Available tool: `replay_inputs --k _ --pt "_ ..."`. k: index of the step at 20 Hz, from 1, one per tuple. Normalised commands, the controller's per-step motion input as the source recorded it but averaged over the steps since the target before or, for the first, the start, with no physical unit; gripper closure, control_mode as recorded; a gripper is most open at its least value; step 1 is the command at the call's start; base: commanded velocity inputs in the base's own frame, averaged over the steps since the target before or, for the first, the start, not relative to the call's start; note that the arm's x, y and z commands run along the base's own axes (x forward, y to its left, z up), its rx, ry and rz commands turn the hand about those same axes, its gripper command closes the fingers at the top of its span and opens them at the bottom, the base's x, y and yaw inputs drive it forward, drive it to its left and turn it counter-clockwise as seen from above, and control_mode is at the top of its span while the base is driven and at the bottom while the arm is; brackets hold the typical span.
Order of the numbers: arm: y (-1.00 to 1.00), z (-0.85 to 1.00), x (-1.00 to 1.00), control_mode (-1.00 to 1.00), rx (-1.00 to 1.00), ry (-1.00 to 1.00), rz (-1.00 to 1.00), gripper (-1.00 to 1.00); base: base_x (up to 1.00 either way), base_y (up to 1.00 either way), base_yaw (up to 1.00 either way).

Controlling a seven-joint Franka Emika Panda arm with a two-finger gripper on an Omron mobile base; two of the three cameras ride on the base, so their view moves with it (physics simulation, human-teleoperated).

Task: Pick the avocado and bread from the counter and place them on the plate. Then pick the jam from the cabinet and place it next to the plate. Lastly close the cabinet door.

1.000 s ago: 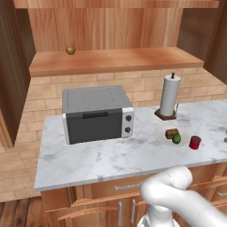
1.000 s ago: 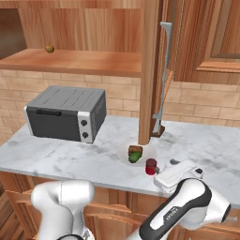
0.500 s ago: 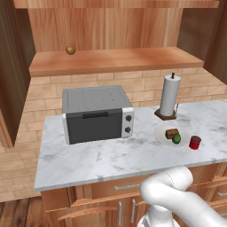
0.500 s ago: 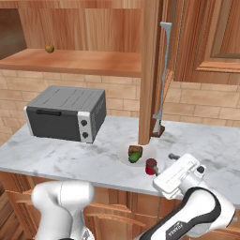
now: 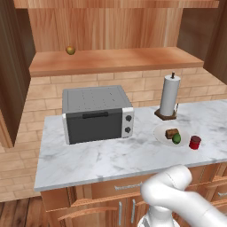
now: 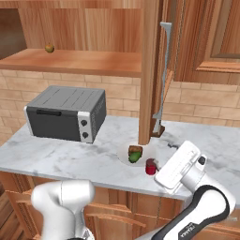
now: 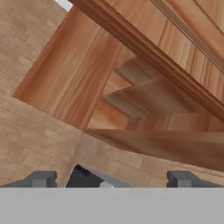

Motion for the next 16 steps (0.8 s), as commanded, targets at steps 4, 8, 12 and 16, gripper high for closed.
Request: replay_inputs --k 4,8,12,16 --pt "0.00 0.32 -0.02 -1.00 -0.01 -0.30 0.01 -1.00 0.00 0.00 0.00" --pt "0.00 0.19 0.00 -1.00 -0.04 -0.24 0.00 -1.00 0.00 0.00 0.00" --pt "0.00 0.04 0.00 -1.00 -0.04 -0.17 0.00 -1.00 0.00 0.00 0.00" --pt "-0.01 0.01 0.00 -1.00 -0.01 -0.13 0.00 -1.00 0.00 0.00 0.00"
